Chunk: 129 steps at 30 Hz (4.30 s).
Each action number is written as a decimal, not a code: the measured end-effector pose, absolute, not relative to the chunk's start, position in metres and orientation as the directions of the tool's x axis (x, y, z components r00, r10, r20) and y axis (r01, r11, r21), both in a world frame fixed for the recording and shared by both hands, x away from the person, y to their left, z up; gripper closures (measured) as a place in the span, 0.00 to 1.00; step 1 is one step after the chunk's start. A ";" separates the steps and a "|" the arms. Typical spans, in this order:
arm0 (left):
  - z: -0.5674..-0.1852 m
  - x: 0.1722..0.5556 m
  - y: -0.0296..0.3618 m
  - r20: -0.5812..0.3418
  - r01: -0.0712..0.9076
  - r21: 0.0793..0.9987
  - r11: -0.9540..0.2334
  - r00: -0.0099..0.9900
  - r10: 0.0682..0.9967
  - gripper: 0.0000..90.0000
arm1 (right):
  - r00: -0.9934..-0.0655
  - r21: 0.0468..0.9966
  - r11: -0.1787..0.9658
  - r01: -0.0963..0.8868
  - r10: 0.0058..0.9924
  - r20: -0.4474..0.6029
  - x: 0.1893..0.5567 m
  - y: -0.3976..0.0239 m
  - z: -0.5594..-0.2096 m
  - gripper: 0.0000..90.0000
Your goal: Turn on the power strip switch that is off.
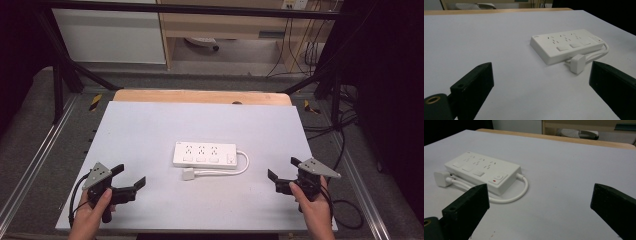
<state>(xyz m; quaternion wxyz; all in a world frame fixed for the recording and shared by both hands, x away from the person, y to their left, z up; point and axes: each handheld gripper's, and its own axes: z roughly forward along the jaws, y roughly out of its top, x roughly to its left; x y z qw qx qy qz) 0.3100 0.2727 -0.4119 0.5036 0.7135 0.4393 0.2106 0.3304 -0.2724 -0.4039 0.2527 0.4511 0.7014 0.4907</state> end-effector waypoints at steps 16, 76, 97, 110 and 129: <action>-0.415 0.311 0.271 -0.139 0.426 0.897 -0.121 0.531 0.836 0.06 | -0.521 0.924 0.136 0.357 0.850 0.076 0.342 -0.256 -0.379 0.03; -0.415 0.310 0.269 -0.128 0.425 0.894 -0.140 0.543 0.830 0.06 | -0.611 0.933 0.145 0.328 0.786 0.093 0.384 -0.199 -0.345 0.05; -0.415 0.310 0.270 -0.121 0.423 0.894 -0.146 0.544 0.830 0.06 | -0.636 0.930 0.172 0.324 0.767 0.080 0.391 -0.180 -0.347 0.17; -0.415 0.310 0.270 -0.118 0.421 0.894 -0.149 0.545 0.830 0.06 | -0.655 0.929 0.202 0.310 0.754 0.055 0.393 -0.171 -0.349 0.43; -0.414 0.310 0.270 -0.116 0.422 0.894 -0.151 0.543 0.832 0.06 | -0.697 0.928 0.265 0.261 0.717 -0.008 0.395 -0.147 -0.360 0.88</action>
